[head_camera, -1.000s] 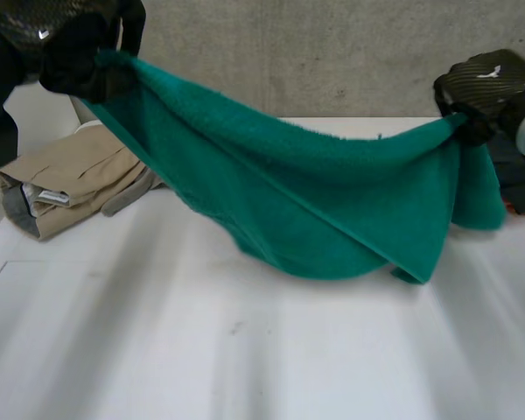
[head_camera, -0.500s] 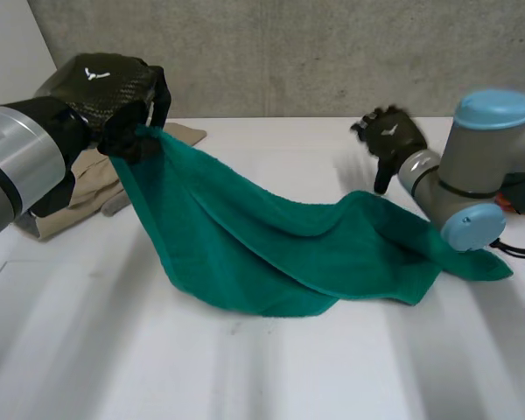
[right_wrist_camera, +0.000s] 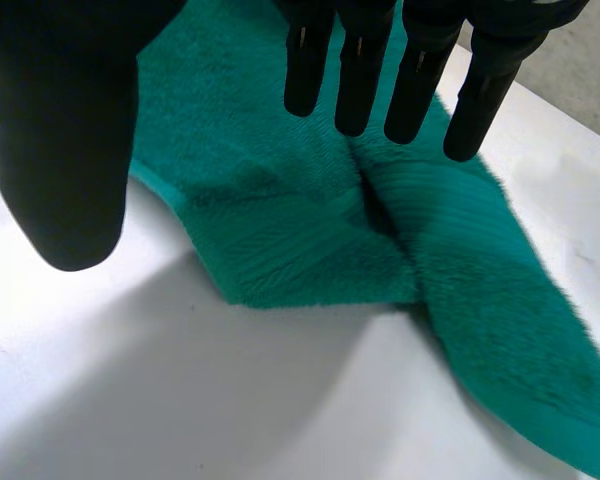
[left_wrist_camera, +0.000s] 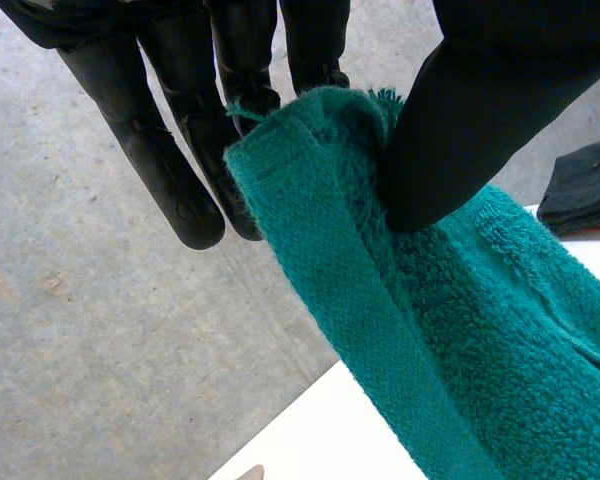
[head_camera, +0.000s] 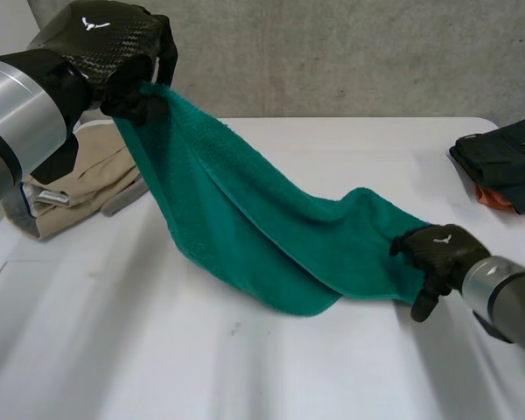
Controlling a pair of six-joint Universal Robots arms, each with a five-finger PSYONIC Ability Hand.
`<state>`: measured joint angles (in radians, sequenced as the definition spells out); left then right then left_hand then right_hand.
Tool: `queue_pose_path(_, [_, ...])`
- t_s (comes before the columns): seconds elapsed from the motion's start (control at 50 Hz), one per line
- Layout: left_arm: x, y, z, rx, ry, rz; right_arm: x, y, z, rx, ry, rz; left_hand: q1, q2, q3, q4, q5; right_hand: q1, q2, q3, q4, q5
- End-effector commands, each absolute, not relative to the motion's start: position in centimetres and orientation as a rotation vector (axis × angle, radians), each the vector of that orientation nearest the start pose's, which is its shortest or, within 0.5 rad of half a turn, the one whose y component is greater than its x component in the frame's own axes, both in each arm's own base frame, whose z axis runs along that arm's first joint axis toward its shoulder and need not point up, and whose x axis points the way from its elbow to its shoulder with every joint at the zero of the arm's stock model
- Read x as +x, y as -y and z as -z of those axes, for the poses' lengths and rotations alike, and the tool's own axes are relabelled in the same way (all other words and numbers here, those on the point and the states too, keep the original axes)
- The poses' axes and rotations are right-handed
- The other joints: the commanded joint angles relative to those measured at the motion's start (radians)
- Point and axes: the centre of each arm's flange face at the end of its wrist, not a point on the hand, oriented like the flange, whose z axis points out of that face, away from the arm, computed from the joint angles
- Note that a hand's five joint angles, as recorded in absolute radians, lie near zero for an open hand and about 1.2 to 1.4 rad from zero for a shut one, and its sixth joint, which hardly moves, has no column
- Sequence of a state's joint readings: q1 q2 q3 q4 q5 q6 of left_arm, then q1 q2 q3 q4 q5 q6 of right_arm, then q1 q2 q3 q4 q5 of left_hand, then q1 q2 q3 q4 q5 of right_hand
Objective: Fold the laundry.
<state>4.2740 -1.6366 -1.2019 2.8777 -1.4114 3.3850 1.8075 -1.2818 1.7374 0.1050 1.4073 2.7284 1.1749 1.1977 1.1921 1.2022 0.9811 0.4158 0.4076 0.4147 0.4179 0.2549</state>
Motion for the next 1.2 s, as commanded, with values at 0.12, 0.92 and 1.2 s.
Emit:
queue_pose_path(0.12, [-26.1,22.5,-37.4,0.940,-2.170,2.406,22.2,27.1,-12.2,-0.921,-2.471,1.687,0.221,0.199,0.204,0.194,0.241,0.600,0.608,0.601,0.598,0.586])
queue_pose_path(0.92, [-26.7,35.8,-27.9,1.210,-2.057,1.955,19.8,38.3,-24.5,-1.586,-2.438,1.943,0.221,0.199,0.204,0.194,0.241,0.980,0.989,0.982,0.978,0.967])
queue_pose_path(1.2, [-25.1,39.2,-44.5,0.399,-1.242,2.881,21.1,43.2,-41.1,-0.457,-1.309,3.054,0.221,0.199,0.204,0.194,0.241,0.980,0.989,0.982,0.978,0.967])
